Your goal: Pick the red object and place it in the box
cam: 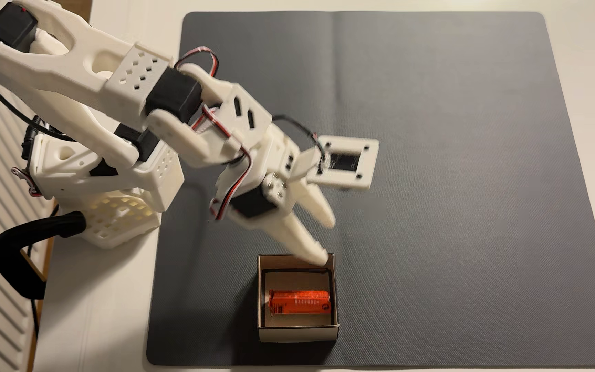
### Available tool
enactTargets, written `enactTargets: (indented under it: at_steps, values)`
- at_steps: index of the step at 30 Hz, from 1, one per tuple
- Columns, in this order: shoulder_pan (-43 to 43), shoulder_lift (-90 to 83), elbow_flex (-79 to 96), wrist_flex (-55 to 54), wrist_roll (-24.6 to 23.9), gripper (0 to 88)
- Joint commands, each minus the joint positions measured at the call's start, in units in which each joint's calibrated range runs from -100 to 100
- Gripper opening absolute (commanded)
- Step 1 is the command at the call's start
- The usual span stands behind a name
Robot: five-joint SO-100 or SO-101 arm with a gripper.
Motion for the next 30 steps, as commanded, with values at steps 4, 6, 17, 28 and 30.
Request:
enactTargets:
  at_steps: [4, 6, 17, 28, 30]
  values:
    - [-10.8, -1.0, -6.5, 0.1, -6.8, 16.5]
    - [-13.5, -1.0, -7.3, 0.1, -8.1, 12.8]
    - [-18.0, -13.7, -1.7, 9.0, -8.6, 0.8]
    - [-16.3, -33.0, 13.4, 20.4, -8.5, 0.8]
    - [-16.3, -36.7, 16.4, 23.3, -8.5, 0.8]
